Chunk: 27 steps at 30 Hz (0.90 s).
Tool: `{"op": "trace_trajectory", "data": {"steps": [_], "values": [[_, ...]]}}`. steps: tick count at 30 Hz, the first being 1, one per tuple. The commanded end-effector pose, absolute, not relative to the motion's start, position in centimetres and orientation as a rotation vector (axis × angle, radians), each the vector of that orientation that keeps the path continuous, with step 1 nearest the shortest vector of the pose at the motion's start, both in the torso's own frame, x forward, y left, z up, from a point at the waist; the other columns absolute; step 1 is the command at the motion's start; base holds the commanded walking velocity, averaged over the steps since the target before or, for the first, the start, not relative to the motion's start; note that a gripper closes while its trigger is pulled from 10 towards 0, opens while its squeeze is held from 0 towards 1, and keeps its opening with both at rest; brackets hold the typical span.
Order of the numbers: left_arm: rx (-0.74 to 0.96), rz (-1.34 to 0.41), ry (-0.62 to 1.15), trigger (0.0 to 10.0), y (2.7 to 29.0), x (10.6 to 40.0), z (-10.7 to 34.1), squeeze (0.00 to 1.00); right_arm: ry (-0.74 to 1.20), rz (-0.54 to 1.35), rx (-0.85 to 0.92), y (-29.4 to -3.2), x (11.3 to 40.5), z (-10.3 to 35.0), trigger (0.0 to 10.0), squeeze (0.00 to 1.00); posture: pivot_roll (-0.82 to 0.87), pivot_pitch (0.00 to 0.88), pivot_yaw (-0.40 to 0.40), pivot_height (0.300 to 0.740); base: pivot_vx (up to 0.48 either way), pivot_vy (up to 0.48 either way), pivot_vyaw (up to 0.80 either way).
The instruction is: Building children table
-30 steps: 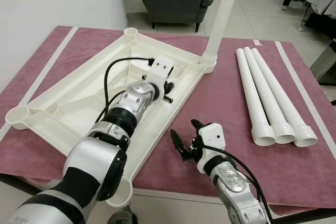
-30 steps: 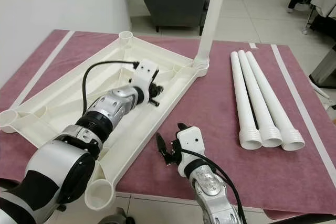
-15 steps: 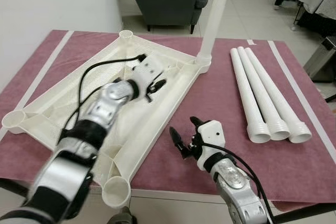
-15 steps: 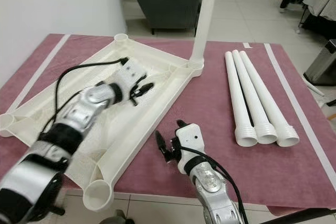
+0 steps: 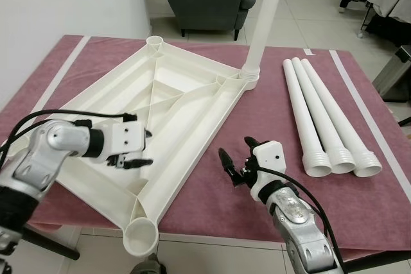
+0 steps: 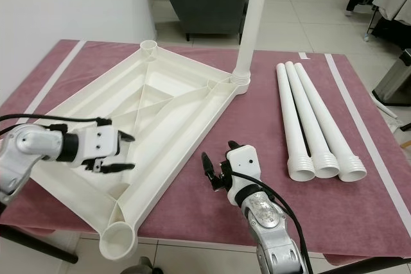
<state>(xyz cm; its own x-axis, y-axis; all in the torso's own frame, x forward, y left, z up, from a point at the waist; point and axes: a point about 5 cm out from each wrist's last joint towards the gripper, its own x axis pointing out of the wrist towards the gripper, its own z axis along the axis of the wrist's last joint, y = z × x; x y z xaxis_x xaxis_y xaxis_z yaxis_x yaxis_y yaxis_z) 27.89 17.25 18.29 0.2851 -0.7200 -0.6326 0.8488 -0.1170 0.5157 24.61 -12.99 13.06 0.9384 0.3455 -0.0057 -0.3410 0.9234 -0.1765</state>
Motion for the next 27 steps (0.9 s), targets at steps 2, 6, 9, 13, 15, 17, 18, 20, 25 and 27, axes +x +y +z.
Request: {"op": "trace_trajectory", "data": {"steps": [2, 6, 9, 13, 15, 17, 18, 20, 25, 27], "values": [[1.074, -1.432, 0.190, 10.0, 17.4, 26.9, 18.1, 0.00, -0.011, 0.361, -0.175, -12.9, 24.6, 12.7, 10.0, 0.00, 0.13, 0.025, 0.035, 0.740, 0.000, 0.000, 0.00], [1.080, -1.479, 0.212, 10.0, 17.5, 26.4, 17.8, 0.00, -0.011, 0.360, -0.173, -12.8, 24.5, 12.7, 10.0, 0.00, 0.13, 0.026, 0.042, 0.740, 0.000, 0.000, 0.00], [1.087, -1.477, 0.238, 10.0, 17.4, 26.7, 17.3, 0.00, -0.011, 0.359, -0.169, -12.7, 24.5, 12.6, 10.0, 0.00, 0.12, 0.027, 0.046, 0.740, 0.000, 0.000, 0.00], [1.033, -1.458, 0.285, 9.9, 17.1, 27.2, 16.5, 0.00, -0.012, 0.356, -0.165, -12.7, 24.4, 12.6, 10.0, 0.00, 0.12, 0.027, 0.048, 0.740, 0.000, 0.000, 0.00], [1.030, -1.450, 0.312, 10.0, 17.4, 27.4, 16.0, 0.00, -0.012, 0.353, -0.165, -12.7, 24.4, 12.6, 10.0, 0.00, 0.12, 0.027, 0.051, 0.740, 0.000, 0.000, 0.00], [1.037, -1.445, 0.327, 9.9, 17.7, 27.6, 15.5, 0.00, -0.012, 0.350, -0.165, -12.7, 24.4, 12.6, 10.0, 0.00, 0.11, 0.027, 0.053, 0.740, 0.000, 0.000, 0.00], [1.037, -1.445, 0.327, 9.9, 17.7, 27.6, 15.5, 0.00, -0.012, 0.350, -0.165, -12.7, 24.4, 12.6, 10.0, 0.00, 0.11, 0.027, 0.053, 0.740, 0.000, 0.000, 0.00], [1.059, -1.451, 0.324, 9.3, 17.7, 27.6, 15.3, 0.00, -0.012, 0.348, -0.164, -12.8, 24.3, 12.6, 10.0, 0.00, 0.11, 0.028, 0.053, 0.740, 0.000, 0.000, 0.00], [1.117, -1.469, 0.312, 6.2, 17.3, 27.7, 14.9, 0.00, -0.013, 0.351, -0.163, -12.6, 24.3, 12.6, 10.0, 0.00, 0.11, 0.030, 0.049, 0.740, 0.000, 0.000, 0.00], [1.093, -1.497, 0.299, 6.4, 17.2, 27.5, 15.2, 0.00, -0.015, 0.353, -0.163, -12.6, 24.4, 12.7, 10.0, 0.00, 0.11, 0.030, 0.052, 0.740, 0.000, 0.000, 0.00]]}}
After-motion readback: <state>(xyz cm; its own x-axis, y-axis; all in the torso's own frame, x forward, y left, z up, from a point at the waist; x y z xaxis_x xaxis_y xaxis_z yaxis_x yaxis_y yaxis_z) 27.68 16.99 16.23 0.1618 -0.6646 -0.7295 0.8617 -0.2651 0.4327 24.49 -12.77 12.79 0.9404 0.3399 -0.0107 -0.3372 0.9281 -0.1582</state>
